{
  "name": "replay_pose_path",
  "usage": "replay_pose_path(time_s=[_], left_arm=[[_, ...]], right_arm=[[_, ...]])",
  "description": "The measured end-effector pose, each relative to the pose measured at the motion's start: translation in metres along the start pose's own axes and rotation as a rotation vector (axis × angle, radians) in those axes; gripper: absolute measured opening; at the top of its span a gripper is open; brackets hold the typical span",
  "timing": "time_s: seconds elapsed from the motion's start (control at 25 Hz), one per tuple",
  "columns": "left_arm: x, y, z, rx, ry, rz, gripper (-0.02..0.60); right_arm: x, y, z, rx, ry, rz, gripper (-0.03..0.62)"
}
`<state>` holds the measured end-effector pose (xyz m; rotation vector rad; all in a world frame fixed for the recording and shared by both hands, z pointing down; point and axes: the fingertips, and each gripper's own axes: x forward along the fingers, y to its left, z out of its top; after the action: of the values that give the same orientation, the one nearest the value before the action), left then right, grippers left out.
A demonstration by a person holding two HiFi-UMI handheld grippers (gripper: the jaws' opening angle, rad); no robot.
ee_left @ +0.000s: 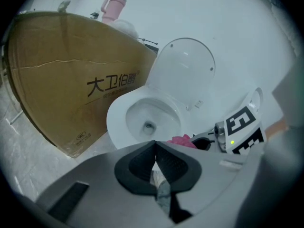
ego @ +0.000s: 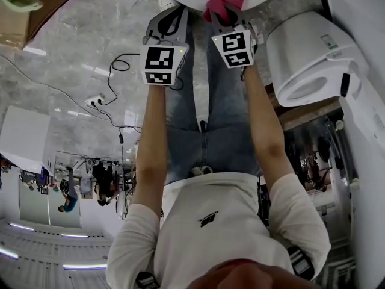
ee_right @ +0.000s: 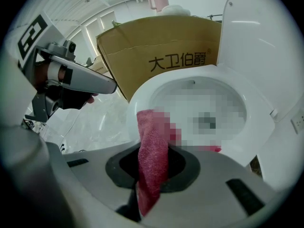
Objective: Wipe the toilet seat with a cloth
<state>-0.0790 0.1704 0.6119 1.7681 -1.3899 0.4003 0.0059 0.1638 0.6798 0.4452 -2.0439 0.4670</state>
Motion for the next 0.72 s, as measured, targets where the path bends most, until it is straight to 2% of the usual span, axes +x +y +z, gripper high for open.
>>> replay_pose_path(time_s=[0.72], left_arm=[[-0.022,0.041,0.001,-0.084,-0.045,0.072,0.011]], right_arm=[[0.026,0.035,0.034,-0.106,0.03,0.082,0.046]])
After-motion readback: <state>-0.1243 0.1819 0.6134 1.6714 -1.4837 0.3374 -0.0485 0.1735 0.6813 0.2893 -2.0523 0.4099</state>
